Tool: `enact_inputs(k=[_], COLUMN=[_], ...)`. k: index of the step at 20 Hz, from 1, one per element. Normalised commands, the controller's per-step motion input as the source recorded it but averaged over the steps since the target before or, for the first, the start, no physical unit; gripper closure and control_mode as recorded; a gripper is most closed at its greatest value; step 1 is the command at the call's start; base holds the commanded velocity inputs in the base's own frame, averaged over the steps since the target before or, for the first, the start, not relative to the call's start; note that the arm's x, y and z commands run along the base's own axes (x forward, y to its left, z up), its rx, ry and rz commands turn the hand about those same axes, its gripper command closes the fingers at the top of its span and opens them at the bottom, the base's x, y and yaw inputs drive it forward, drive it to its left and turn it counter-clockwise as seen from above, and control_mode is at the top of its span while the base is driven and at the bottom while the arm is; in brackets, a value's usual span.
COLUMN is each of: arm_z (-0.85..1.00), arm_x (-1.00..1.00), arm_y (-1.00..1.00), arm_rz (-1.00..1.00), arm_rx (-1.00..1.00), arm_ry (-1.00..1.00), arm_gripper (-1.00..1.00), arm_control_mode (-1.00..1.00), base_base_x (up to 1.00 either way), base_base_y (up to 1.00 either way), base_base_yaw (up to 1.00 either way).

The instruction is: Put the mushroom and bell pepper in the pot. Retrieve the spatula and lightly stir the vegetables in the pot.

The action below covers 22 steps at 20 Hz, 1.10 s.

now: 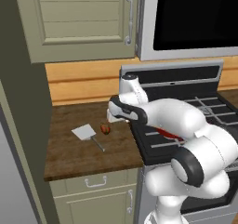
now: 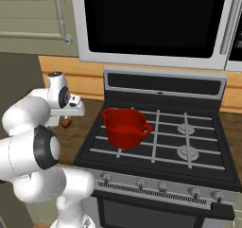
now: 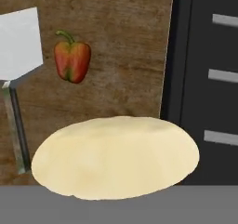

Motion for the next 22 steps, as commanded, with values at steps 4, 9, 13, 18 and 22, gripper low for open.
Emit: enact_inputs(k=[4, 9, 13, 18, 22], arm_z=[0.84, 0.45, 0.00, 0.06, -0.08], arm_x=[-0.25, -0.12, 0.00, 0.00, 0.11], arm_y=[-0.66, -0.70, -0.88, -0.92, -0.72], arm_rz=[-0.02, -0.01, -0.01, -0.03, -0.01], arm_rx=[0.00, 0.00, 0.00, 0.00, 0.00], arm_ry=[-0.13, -0.08, -0.01, 0.00, 0.00], arm_gripper=[1.00, 1.00, 1.00, 1.00, 1.00], arm_control_mode=[-1.00, -1.00, -1.00, -1.00, -1.00], base_base_x=[0.00, 0.00, 0.00, 0.00, 0.00], base_base_y=[0.00, 0.00, 0.00, 0.00, 0.00], base_base_yaw=[0.00, 0.00, 0.00, 0.00, 0.00])
